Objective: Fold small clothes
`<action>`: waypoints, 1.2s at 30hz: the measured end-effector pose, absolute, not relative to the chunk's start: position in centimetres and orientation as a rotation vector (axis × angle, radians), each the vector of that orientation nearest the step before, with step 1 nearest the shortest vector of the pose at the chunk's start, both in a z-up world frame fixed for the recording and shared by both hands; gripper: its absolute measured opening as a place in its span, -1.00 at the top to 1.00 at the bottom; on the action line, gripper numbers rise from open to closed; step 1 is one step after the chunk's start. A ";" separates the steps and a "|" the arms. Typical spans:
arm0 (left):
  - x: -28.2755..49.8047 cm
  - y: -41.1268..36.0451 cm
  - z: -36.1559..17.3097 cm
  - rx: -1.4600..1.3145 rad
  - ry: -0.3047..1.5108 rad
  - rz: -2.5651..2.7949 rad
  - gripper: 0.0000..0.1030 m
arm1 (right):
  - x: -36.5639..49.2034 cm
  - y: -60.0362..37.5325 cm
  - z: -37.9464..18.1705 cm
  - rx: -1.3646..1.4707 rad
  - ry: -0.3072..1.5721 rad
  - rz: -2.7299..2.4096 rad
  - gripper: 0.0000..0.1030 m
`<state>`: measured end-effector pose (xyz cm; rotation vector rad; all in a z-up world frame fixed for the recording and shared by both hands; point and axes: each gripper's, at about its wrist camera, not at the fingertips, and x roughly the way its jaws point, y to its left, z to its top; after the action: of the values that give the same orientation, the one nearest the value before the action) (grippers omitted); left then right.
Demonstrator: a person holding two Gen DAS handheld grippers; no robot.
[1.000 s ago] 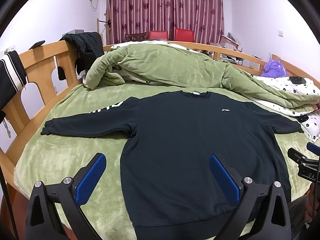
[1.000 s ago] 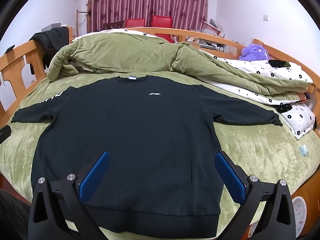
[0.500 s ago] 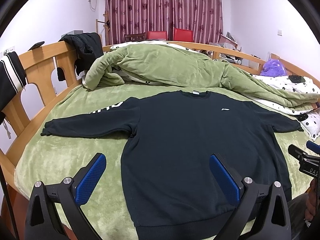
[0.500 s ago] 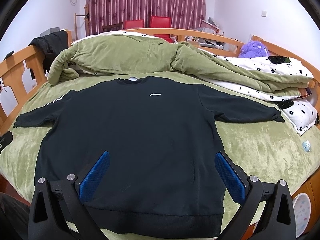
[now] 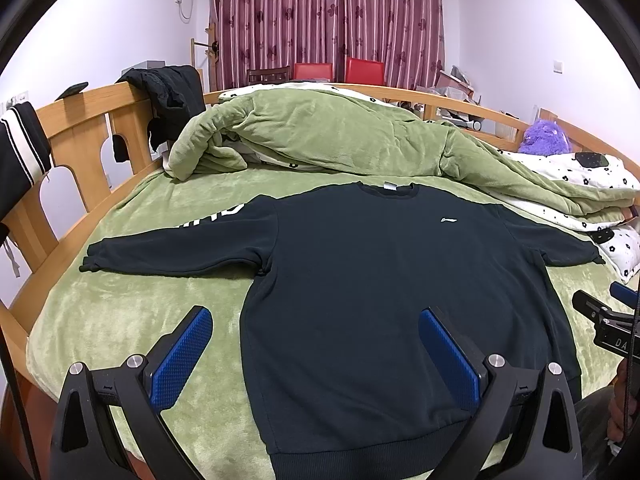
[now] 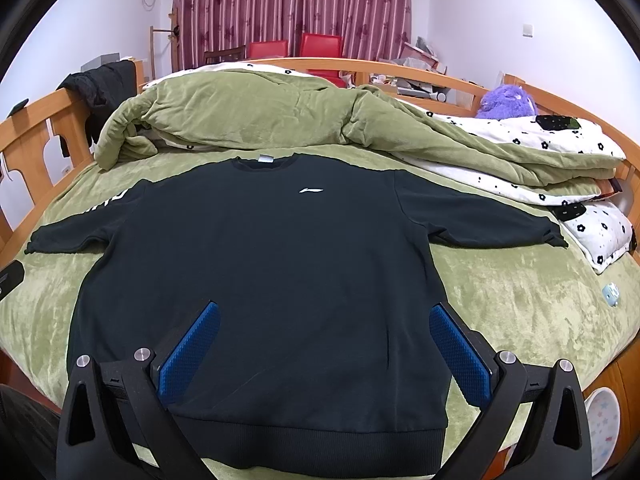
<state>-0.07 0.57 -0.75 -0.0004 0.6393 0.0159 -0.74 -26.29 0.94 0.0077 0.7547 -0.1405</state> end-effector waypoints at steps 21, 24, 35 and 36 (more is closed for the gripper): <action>0.0 0.7 -0.7 -0.001 0.642 0.017 -1.00 | -0.7 -26.0 0.9 0.007 0.755 -0.140 -0.99; 0.0 0.7 -0.8 0.002 0.645 0.018 -1.00 | -0.7 -25.9 0.9 0.003 0.756 -0.138 -0.99; 0.0 1.0 -0.9 0.008 0.654 0.021 -1.00 | -0.8 -26.1 0.8 0.011 0.759 -0.140 -0.99; 0.1 1.0 -0.9 0.007 0.654 0.022 -1.00 | -0.8 -26.2 0.8 0.010 0.758 -0.140 -0.99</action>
<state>0.09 0.95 -0.85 0.0074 0.6539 0.0220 -0.83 -26.16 0.78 0.0104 0.7576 -0.1401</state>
